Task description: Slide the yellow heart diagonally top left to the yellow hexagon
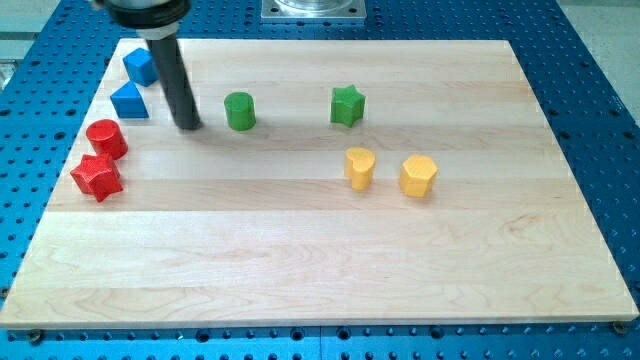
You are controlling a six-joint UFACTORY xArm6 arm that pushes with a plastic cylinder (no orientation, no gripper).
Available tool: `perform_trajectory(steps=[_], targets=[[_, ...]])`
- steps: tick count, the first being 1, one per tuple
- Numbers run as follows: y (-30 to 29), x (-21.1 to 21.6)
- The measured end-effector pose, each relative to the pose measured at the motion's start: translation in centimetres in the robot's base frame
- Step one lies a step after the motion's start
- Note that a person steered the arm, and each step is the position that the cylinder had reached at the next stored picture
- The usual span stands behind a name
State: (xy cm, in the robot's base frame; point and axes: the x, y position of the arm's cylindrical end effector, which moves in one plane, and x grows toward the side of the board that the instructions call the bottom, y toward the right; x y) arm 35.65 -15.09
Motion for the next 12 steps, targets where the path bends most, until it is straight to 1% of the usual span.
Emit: perform_trajectory(steps=[1, 2, 3, 4, 5, 6, 7, 8, 9, 10, 11, 12], targets=[[4.9, -0.9], [6.7, -2.0], [1.8, -0.2], [2.6, 5.8], [10.8, 11.8], [20.2, 11.9], [25.5, 6.5], [25.0, 2.4], [26.4, 7.2], [18.9, 8.5], [13.0, 8.4], [17.4, 5.6]])
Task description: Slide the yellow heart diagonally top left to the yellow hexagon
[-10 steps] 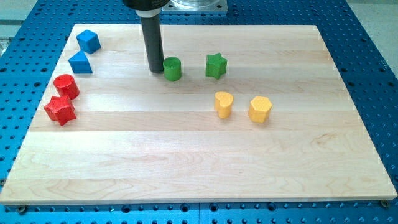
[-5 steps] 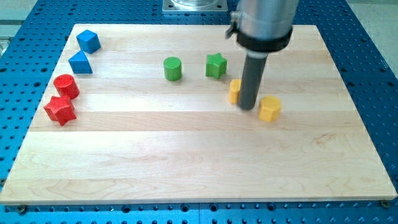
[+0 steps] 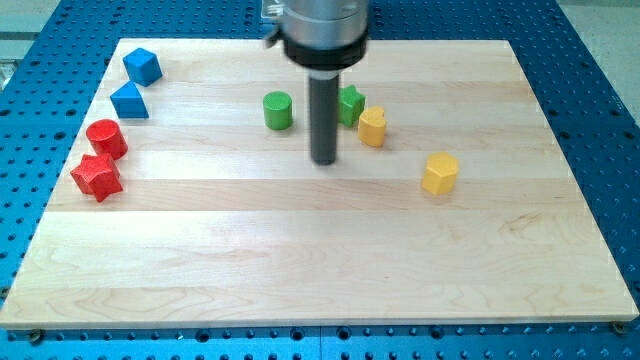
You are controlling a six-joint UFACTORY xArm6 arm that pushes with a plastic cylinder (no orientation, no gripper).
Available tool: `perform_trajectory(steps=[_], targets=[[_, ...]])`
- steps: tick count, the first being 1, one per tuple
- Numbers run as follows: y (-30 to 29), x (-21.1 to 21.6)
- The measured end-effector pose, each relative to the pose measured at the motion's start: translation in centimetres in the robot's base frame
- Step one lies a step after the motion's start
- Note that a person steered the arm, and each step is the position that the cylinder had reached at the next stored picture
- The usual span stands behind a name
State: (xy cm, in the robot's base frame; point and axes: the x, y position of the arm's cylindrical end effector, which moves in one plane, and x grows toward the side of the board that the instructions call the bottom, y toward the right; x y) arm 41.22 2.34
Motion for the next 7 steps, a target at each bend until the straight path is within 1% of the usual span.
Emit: perform_trajectory(steps=[1, 2, 3, 4, 5, 6, 7], targets=[[3.2, -3.2], [6.7, -3.7], [6.0, -3.7], [1.7, -0.9], [6.6, 0.9], [12.3, 0.5], [12.5, -2.5]])
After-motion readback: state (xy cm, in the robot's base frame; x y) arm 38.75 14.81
